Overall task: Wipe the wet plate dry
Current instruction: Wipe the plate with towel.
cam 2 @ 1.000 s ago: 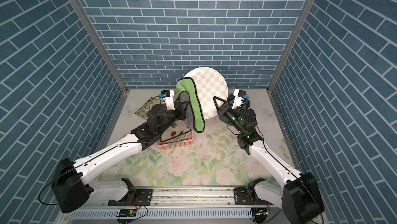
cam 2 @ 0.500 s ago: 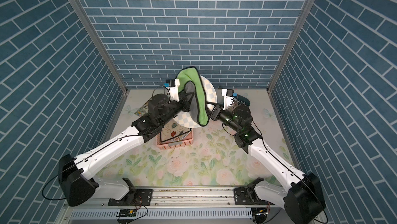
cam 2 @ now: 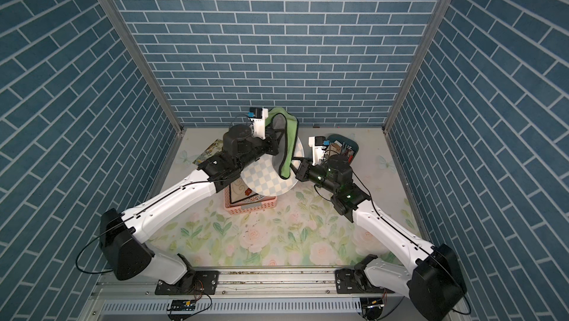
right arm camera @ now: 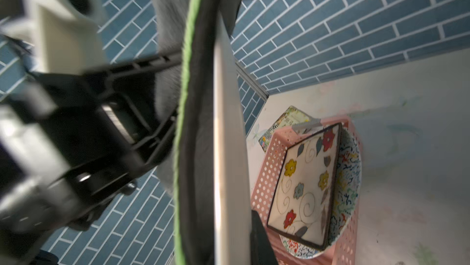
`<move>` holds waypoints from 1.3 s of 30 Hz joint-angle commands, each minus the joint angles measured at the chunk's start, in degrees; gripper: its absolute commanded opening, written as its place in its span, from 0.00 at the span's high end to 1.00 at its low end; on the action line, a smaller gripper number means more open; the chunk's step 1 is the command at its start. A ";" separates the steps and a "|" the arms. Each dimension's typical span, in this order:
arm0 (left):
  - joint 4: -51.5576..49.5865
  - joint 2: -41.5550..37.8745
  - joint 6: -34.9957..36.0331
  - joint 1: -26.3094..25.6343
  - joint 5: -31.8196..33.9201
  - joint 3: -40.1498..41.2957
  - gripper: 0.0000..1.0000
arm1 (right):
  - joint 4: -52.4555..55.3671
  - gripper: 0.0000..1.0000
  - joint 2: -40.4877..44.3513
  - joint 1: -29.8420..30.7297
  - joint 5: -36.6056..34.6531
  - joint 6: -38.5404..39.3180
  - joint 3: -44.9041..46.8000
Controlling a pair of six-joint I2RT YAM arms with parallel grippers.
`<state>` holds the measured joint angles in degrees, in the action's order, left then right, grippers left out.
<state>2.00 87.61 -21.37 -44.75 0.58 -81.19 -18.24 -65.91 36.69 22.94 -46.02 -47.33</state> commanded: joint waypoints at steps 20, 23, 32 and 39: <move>2.12 -1.13 -10.91 -1.58 2.61 16.52 1.00 | -29.65 1.00 6.34 -10.46 6.70 -14.07 0.60; -0.17 -5.50 -14.83 7.37 3.80 20.21 1.00 | -29.72 1.00 7.42 -10.78 7.75 -13.30 1.45; 2.94 -7.06 -13.96 8.74 -1.31 18.56 1.00 | -36.54 1.00 0.55 -0.01 18.50 -11.20 -0.48; 6.47 -7.48 -6.62 8.71 -11.98 11.83 1.00 | -27.44 1.00 2.09 0.05 18.24 -4.11 0.10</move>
<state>8.36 77.01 -31.86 -34.98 -0.75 -65.80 -33.67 -67.02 33.45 24.88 -50.00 -43.24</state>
